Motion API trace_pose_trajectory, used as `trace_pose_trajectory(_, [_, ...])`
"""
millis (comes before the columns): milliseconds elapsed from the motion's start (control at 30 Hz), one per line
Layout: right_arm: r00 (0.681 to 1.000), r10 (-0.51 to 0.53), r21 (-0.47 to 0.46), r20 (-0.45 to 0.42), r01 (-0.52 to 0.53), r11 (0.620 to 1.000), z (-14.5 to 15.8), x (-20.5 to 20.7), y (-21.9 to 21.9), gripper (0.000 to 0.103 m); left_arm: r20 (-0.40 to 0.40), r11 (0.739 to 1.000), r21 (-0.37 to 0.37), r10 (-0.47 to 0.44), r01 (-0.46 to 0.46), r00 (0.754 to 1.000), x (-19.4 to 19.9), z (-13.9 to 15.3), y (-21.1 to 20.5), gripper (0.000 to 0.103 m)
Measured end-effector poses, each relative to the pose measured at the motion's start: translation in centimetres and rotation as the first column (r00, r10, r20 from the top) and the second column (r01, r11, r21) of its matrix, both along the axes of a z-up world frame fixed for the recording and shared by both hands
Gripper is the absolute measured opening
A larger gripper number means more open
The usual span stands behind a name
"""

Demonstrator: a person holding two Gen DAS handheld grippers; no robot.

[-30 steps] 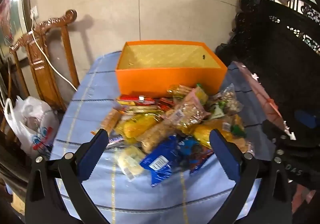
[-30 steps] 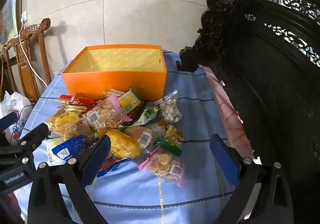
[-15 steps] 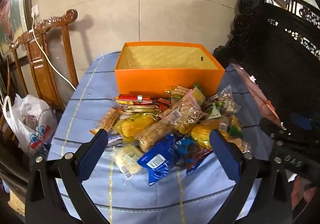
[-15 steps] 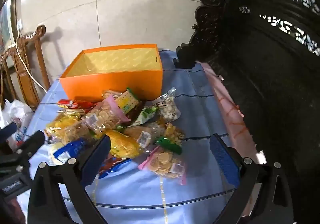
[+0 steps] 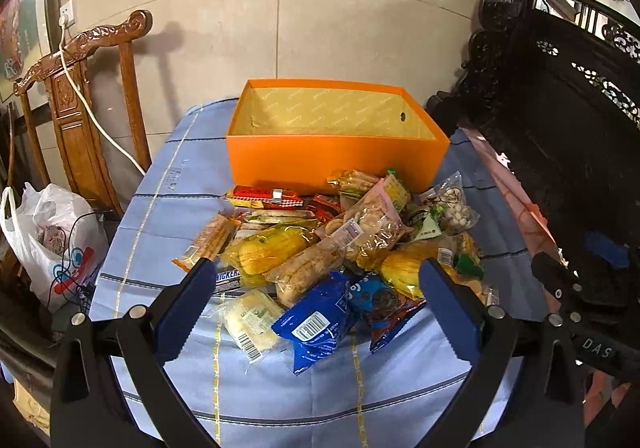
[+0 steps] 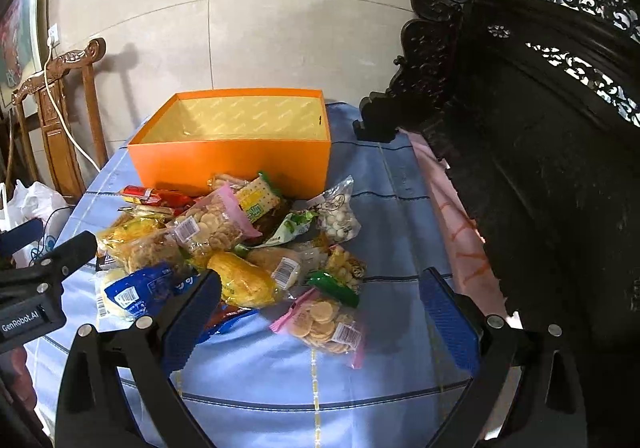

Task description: Organize snacks

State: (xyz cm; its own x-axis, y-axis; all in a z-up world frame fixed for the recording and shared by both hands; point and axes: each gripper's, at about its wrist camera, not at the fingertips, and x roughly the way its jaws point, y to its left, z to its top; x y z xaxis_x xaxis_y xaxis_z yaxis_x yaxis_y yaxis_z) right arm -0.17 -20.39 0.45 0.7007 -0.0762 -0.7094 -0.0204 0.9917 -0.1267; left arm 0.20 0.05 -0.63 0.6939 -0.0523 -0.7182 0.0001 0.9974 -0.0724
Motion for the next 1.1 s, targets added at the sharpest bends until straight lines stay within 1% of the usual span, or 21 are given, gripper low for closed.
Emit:
trace_pose_trajectory(100, [1.000,-0.013,-0.027,0.007,0.013,1.000,0.0,0.0,0.1,0.100,0.007,1.000,0.012,0.007,-0.007,1.000,0.0,0.1,-0.2,0.099])
trace_pose_trajectory(267, [1.000,-0.015,-0.058,0.016,0.016,0.998,0.0,0.1,0.5,0.100,-0.008,1.000,0.030,0.009,-0.009,1.000,0.1,-0.1,-0.4,0.099])
trace_pose_trajectory(400, [1.000,-0.019,-0.058,0.021,0.020,0.998,0.0,0.1,0.6,0.100,-0.007,1.000,0.020,0.006,-0.005,1.000,0.1,0.0,-0.4,0.099])
trace_pose_trajectory(567, [0.999,-0.025,-0.057,0.027,0.027,0.998,0.2,0.1,0.5,0.100,-0.003,0.999,0.032,0.001,-0.001,1.000,0.0,0.0,-0.6,0.099])
trace_pose_trajectory(633, [0.999,-0.028,-0.053,0.029,0.030,0.998,0.3,0.2,0.4,0.100,-0.009,1.000,0.016,-0.006,0.006,1.000,0.1,0.0,-0.5,0.099])
trace_pose_trajectory(700, [0.999,-0.027,-0.052,0.025,0.028,0.998,0.3,0.2,0.4,0.100,-0.022,1.000,-0.028,0.001,-0.001,1.000,0.3,0.0,-0.3,0.099])
trace_pose_trajectory(733, [0.999,-0.028,-0.053,0.023,0.029,0.998,0.2,0.3,0.5,0.100,-0.020,0.999,-0.037,0.006,-0.007,1.000,0.3,0.0,-0.3,0.099])
trace_pose_trajectory(833, [0.999,-0.015,-0.066,0.028,0.017,0.998,0.2,0.2,0.8,0.100,-0.010,1.000,-0.019,0.009,-0.009,1.000,0.2,0.0,-0.3,0.099])
trace_pose_trajectory(900, [0.999,-0.007,-0.093,0.040,0.010,0.996,0.1,0.1,1.2,0.100,0.007,1.000,-0.009,0.027,-0.027,1.000,0.1,0.3,-0.1,0.099])
trace_pose_trajectory(1000, [0.998,0.009,-0.167,0.060,0.001,0.986,0.0,-0.1,1.9,0.100,0.001,0.999,-0.039,0.034,-0.034,0.999,0.1,0.4,0.5,0.099])
trace_pose_trajectory(1033, [0.998,0.011,-0.170,0.061,0.000,0.986,0.0,-0.1,1.9,0.100,-0.001,0.998,-0.044,0.039,-0.039,0.999,0.1,0.4,0.6,0.099])
trace_pose_trajectory(1100, [0.998,0.014,-0.142,0.060,-0.006,0.990,0.2,-0.1,1.8,0.100,0.001,0.998,-0.039,0.058,-0.058,0.998,0.2,0.3,0.8,0.099])
